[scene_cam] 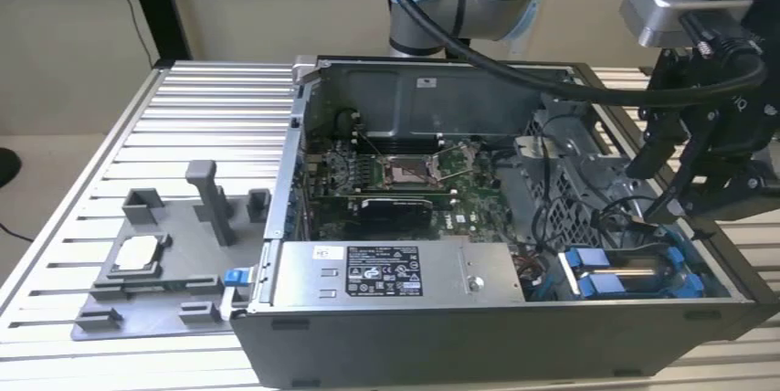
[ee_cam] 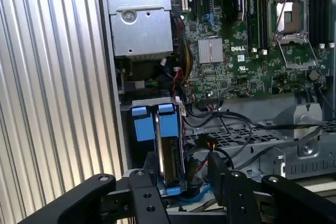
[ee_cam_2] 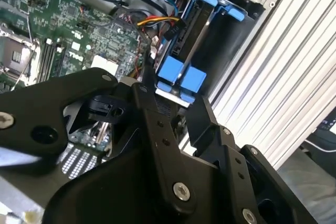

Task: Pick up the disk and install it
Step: 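Insert the disk into the insertion slot, then insert the first disk wire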

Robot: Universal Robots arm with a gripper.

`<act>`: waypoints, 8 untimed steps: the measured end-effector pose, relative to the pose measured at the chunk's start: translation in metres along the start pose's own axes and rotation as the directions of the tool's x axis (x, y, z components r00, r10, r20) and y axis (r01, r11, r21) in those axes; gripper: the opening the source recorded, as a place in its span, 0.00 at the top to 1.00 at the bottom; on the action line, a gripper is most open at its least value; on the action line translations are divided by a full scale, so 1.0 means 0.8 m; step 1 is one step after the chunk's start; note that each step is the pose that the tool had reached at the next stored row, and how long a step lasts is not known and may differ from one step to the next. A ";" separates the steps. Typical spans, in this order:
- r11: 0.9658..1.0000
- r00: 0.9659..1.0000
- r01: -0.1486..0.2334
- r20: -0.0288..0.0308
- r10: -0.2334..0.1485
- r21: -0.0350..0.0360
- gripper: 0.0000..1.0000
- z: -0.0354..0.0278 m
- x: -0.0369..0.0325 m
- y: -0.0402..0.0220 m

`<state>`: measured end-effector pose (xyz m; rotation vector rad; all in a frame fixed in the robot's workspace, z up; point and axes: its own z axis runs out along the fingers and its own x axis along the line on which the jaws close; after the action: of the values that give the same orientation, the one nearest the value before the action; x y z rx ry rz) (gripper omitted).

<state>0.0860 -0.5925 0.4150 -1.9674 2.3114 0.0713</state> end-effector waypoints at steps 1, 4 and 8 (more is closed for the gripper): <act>1.000 1.000 -0.018 0.000 0.018 0.002 0.00 0.0023 0.0003 0.0001; 0.997 0.997 -0.071 -0.002 0.071 0.008 0.00 0.0092 0.0011 0.0002; 0.990 0.990 -0.141 -0.003 0.141 0.016 0.00 0.0182 0.0020 0.0002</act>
<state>0.0863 -0.5925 0.4003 -1.7963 2.4430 0.0599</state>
